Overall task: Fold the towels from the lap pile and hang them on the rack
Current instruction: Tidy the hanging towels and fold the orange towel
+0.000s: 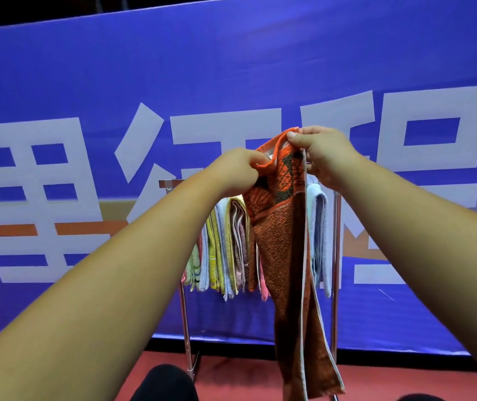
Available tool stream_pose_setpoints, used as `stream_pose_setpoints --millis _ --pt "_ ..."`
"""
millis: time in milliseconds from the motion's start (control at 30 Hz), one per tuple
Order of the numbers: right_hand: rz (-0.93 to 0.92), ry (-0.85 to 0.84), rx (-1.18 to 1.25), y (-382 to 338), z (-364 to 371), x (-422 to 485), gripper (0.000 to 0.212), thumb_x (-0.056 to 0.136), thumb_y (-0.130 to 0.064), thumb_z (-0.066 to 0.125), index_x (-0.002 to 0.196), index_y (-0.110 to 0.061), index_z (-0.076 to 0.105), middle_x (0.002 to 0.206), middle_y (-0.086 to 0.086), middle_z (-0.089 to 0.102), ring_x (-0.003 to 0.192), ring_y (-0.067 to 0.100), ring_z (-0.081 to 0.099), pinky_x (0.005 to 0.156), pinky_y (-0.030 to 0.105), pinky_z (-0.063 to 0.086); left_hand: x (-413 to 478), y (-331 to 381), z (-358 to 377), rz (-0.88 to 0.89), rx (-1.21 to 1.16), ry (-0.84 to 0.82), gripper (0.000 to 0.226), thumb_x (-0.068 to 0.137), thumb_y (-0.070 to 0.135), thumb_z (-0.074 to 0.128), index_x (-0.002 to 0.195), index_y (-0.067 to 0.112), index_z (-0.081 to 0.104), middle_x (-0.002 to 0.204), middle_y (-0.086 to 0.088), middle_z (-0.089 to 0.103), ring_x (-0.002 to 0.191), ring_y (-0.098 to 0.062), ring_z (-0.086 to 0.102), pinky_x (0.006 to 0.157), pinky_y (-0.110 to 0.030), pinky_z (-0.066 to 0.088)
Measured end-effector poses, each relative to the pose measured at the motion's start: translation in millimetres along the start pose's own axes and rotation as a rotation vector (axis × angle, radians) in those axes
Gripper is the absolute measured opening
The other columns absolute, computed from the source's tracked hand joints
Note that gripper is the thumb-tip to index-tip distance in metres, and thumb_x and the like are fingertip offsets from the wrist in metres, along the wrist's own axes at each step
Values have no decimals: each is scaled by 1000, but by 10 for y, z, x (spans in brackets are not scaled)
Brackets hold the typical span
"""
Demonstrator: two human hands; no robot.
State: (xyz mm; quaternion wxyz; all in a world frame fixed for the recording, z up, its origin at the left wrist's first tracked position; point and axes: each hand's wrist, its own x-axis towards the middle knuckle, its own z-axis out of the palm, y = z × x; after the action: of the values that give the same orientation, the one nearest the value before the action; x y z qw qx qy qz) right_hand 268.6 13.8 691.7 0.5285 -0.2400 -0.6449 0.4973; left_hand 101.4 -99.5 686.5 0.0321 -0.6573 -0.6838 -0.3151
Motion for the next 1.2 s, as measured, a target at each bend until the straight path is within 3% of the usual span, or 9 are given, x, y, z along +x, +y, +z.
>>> stream_pose_setpoints --millis 67,167,233,333,433,600,733,967,1200 --pt "14 -5 -25 21 -24 -4 14 98 -19 75 110 -14 72 102 8 76 97 22 72 95 47 60 -22 17 -65 -38 -60 -35 33 96 13 60 98 37 83 97 10 76 89 -18 69 75 -31 57" --pt "35 23 -65 81 -51 1 12 93 -22 81 101 -19 72 107 7 74 111 26 70 99 53 59 -36 76 -160 -110 -51 38 24 87 7 55 67 15 64 63 -1 55 63 -23 50 56 -29 38" --pt "39 37 -93 106 -44 -4 14 92 -23 82 99 -19 71 111 7 73 113 27 69 95 49 61 -65 127 -222 -134 -7 98 26 85 3 49 62 15 44 59 -5 38 58 -24 33 52 -33 25" --pt "38 47 -161 112 -16 14 17 91 -27 83 101 -18 72 117 6 74 113 25 67 94 46 58 -60 121 -244 -124 -99 133 15 74 10 53 61 13 46 60 -5 38 61 -25 32 58 -33 26" --pt "70 13 -161 110 5 51 23 87 -30 84 104 -18 74 118 7 75 114 29 69 98 51 58 -32 22 -224 -68 -226 185 21 63 20 53 72 5 66 64 -3 53 65 -21 46 64 -32 36" --pt "117 30 -31 96 -9 34 13 94 -24 77 104 -22 69 121 10 74 118 33 69 97 52 59 13 -88 -266 -122 -332 221 14 83 12 70 70 18 70 53 8 58 52 -8 51 56 -20 42" --pt "78 10 -77 94 -65 -34 9 100 -25 72 101 -22 64 120 11 74 115 33 70 101 57 56 48 -306 -313 -137 -414 185 18 87 19 85 97 6 78 83 -13 75 75 -21 68 75 -37 60" --pt "64 -30 -43 101 -48 -97 7 102 -28 70 101 -24 64 109 10 72 93 28 63 78 44 48 33 -414 -338 -228 -788 247 30 86 0 84 113 5 70 106 -18 75 96 -30 78 81 -37 67" --pt "135 -29 19 112 54 -72 8 104 -21 64 108 -15 63 96 7 67 79 22 66 64 29 56 60 -427 -283 -373 -960 270 38 86 4 85 121 -3 71 107 -18 80 87 -25 81 70 -34 66"
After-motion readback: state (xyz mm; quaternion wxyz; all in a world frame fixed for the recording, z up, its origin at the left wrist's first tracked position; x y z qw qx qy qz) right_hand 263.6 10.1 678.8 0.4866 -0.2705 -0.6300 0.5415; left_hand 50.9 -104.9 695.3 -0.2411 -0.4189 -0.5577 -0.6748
